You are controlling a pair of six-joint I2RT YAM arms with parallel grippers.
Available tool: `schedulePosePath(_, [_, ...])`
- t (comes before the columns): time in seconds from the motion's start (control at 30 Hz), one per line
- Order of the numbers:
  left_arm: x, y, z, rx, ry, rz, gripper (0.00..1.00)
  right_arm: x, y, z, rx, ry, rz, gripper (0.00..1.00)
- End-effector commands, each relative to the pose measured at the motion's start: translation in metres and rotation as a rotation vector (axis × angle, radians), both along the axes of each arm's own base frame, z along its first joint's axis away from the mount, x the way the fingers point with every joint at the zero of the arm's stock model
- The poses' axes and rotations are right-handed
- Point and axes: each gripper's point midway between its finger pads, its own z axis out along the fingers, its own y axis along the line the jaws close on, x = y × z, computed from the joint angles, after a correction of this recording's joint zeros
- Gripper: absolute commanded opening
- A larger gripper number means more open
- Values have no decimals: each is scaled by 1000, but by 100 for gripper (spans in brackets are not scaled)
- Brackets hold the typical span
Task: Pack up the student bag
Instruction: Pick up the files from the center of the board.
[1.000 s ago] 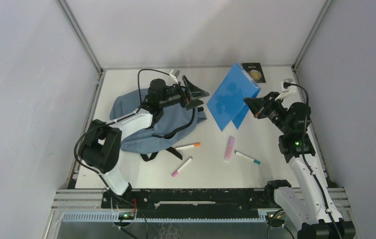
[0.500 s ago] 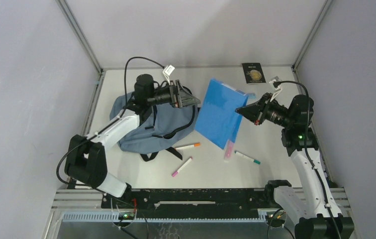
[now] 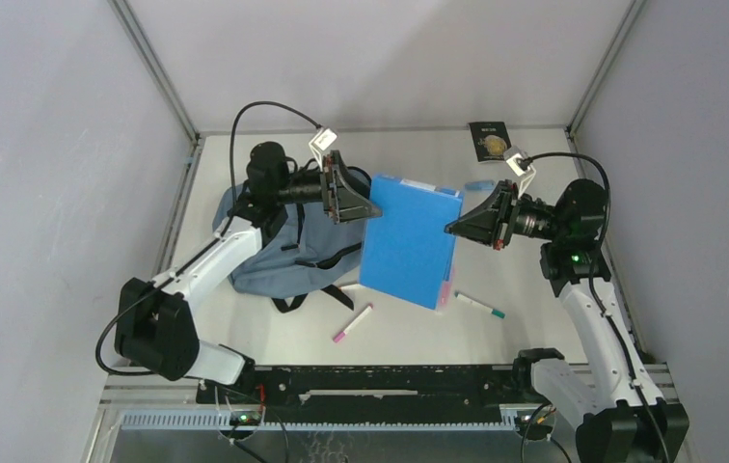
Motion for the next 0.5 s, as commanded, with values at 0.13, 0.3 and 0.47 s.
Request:
schedulePosePath(0.13, [-51, -6, 43, -69, -188, -195, 93, -10, 11, 22, 17, -79, 113, 0])
schedulePosePath(0.3, [-57, -10, 42, -75, -123, -239, 65, 0, 12, 18, 21, -52, 86, 0])
schedulePosePath(0.47, [-57, -10, 52, -111, -121, -236, 32, 14, 10, 8, 16, 12, 31, 0])
